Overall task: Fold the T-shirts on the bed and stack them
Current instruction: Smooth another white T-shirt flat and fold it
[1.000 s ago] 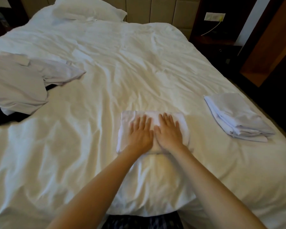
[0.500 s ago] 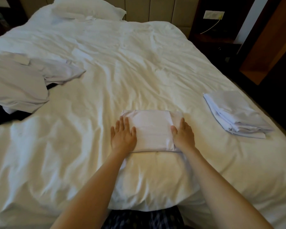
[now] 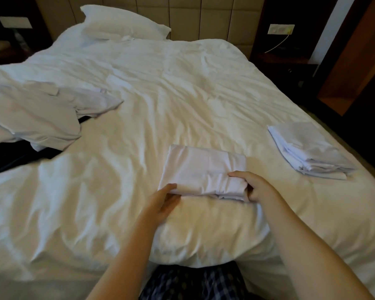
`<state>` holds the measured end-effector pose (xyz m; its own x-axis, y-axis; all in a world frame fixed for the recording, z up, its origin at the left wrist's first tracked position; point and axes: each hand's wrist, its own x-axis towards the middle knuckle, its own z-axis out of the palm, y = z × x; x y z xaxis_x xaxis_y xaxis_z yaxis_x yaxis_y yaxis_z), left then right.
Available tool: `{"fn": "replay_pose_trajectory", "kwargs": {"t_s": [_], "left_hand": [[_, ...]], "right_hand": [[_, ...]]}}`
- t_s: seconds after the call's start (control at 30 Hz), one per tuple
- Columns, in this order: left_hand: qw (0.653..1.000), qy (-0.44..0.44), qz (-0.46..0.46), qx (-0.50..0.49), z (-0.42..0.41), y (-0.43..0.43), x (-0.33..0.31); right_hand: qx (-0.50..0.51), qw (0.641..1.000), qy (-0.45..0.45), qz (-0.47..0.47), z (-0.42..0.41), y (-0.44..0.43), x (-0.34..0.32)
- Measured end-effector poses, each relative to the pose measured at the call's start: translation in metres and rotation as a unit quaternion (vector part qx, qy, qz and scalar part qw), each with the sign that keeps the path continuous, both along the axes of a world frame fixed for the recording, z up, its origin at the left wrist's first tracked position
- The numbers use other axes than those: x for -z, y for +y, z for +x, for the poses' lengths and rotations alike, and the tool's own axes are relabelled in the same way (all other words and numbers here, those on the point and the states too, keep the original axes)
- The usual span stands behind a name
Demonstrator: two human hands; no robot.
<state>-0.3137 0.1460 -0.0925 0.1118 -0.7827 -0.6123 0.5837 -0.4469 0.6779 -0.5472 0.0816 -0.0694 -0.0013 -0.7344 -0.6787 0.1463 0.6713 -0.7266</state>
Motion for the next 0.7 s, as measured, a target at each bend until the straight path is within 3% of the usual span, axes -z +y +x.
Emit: {"fn": "replay_pose_trajectory", "kwargs": {"t_s": [0.1, 0.2, 0.37, 0.53, 0.7], "left_hand": [[0.990, 0.137, -0.022, -0.040, -0.018, 0.012, 0.000], [0.982, 0.183, -0.028, -0.029, -0.037, 0.015, -0.003], [0.981, 0.183, -0.065, -0.020, -0.060, 0.001, -0.004], [0.979, 0.171, -0.086, -0.068, -0.064, -0.013, 0.004], [0.979, 0.149, -0.136, -0.043, -0.076, -0.030, -0.024]], "right_hand": [[-0.007, 0.999, -0.052, -0.007, -0.002, 0.011, -0.001], [-0.004, 0.997, -0.070, -0.016, 0.000, 0.016, 0.002], [0.007, 0.999, -0.047, -0.027, 0.006, 0.019, -0.003], [0.022, 0.989, -0.038, -0.139, 0.003, 0.025, -0.010], [0.077, 0.979, -0.057, -0.181, -0.007, 0.026, -0.030]]}}
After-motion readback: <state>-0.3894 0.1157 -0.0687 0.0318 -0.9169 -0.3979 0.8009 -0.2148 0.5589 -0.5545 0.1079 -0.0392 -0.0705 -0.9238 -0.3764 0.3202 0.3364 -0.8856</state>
